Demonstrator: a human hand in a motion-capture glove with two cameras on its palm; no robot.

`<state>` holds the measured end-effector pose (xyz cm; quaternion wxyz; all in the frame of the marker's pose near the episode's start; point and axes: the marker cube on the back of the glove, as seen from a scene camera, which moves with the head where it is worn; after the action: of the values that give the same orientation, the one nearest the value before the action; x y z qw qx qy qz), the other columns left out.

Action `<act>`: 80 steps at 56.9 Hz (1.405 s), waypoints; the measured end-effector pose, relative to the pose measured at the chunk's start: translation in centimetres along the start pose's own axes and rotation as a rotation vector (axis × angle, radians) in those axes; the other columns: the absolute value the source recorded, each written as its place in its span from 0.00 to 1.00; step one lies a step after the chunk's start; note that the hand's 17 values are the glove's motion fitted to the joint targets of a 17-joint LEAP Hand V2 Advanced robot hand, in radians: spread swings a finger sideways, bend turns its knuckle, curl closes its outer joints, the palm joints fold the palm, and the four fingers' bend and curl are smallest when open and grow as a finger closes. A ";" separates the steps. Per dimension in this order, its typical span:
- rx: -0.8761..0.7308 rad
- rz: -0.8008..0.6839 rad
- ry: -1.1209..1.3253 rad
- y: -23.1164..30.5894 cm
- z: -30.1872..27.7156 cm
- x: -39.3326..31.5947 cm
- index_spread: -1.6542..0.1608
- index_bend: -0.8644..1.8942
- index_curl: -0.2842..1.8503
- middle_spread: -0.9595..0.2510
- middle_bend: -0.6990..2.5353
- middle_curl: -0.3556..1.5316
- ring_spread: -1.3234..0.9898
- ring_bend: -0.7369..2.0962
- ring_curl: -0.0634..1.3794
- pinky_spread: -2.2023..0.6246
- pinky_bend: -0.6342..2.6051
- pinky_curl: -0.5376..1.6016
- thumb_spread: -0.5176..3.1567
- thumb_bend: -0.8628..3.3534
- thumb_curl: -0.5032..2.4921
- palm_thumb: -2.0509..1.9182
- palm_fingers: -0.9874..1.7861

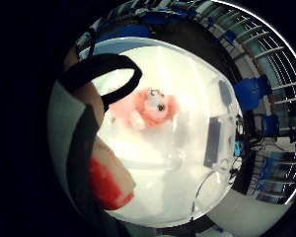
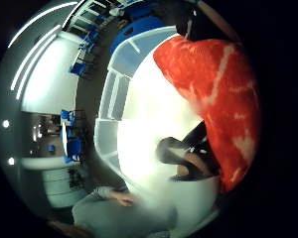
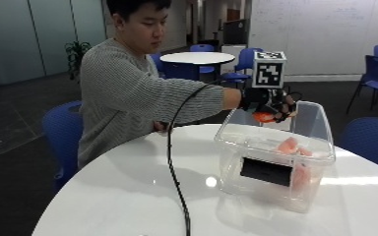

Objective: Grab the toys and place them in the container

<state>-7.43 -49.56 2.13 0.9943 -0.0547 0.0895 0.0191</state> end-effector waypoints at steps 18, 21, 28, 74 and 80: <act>-0.230 -0.043 -0.074 1.7 2.9 -0.1 0.70 0.37 0.34 0.66 0.25 0.48 0.44 0.50 0.46 0.74 0.62 0.48 0.46 0.19 0.43 0.51 0.29; -0.228 -0.033 -0.079 1.9 2.8 0.1 0.70 0.37 0.34 0.67 0.25 0.46 0.46 0.48 0.44 0.76 0.61 0.47 0.47 0.20 0.41 0.51 0.29; -0.207 -0.025 -0.077 2.5 2.2 0.7 0.70 0.37 0.33 0.69 0.25 0.42 0.50 0.45 0.41 0.78 0.60 0.45 0.48 0.20 0.38 0.51 0.30; 0.004 -0.200 -0.033 44.0 6.3 0.5 0.71 0.37 0.27 0.70 0.27 0.36 0.55 0.34 0.32 0.81 0.47 0.39 0.50 0.20 0.26 0.50 0.32; 0.060 -0.166 -0.018 45.8 7.7 0.2 0.71 0.37 0.27 0.70 0.26 0.35 0.55 0.34 0.32 0.81 0.46 0.39 0.50 0.20 0.26 0.50 0.32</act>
<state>-8.11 -3.22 4.78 0.9944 -0.0319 0.0764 -0.0655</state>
